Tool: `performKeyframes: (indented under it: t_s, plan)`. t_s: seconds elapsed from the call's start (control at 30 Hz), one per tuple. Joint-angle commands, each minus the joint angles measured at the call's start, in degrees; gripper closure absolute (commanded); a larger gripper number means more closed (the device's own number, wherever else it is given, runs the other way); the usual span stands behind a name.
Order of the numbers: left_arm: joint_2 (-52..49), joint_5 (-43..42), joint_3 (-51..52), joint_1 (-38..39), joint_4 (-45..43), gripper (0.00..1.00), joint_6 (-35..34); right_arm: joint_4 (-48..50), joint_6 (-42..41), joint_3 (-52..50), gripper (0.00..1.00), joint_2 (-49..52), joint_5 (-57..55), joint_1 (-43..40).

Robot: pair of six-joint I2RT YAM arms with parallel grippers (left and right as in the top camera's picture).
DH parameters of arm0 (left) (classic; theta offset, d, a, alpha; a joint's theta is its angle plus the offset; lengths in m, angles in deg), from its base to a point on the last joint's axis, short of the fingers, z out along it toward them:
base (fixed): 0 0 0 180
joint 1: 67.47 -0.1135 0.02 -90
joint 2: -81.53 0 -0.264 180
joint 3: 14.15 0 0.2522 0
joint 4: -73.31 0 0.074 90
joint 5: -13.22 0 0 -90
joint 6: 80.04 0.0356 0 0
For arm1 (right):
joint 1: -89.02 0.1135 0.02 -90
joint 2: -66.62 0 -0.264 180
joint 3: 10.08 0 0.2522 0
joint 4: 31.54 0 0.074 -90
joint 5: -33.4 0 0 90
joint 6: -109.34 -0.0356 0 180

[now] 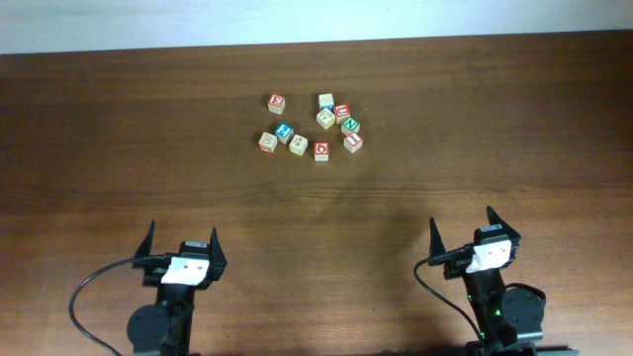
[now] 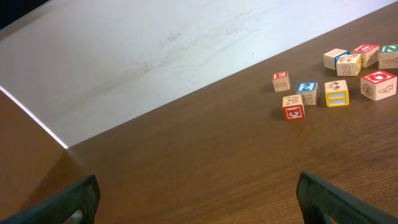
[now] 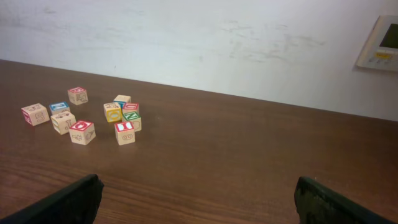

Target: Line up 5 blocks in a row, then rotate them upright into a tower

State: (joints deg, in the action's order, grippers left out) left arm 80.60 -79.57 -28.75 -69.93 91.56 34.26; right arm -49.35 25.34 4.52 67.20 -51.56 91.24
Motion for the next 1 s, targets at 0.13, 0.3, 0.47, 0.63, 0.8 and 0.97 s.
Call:
performKeyframes:
  t_s: [0.13, 0.3, 0.47, 0.63, 0.8, 0.97]
  plan:
    - [0.63, -0.85, 0.37, -0.37, -0.11, 0.01, 0.68, 0.02, -0.24, -0.52, 0.02, -0.37, -0.09, -0.37]
    - [0.63, -0.85, 0.35, -0.37, -0.11, 0.01, 0.68, 0.02, -0.24, -0.52, 0.02, -0.37, -0.09, -0.37]
    - [0.63, -0.85, 0.35, -0.37, -0.11, 0.01, 0.68, 0.02, -0.24, -0.52, 0.02, -0.37, -0.09, -0.37]
    - [0.63, -0.85, 0.37, -0.37, -0.11, 0.01, 0.68, 0.02, -0.24, -0.52, 0.02, -0.37, -0.09, -0.37]
    - [0.63, -0.85, 0.37, -0.37, -0.11, 0.01, 0.68, -0.04, -0.22, -0.52, 0.02, -0.37, -2.27, -0.37]
    - [0.63, -0.85, 0.37, -0.37, -0.11, 0.01, 0.68, -0.04, -0.22, -0.52, 0.02, -0.37, -2.29, -0.37]
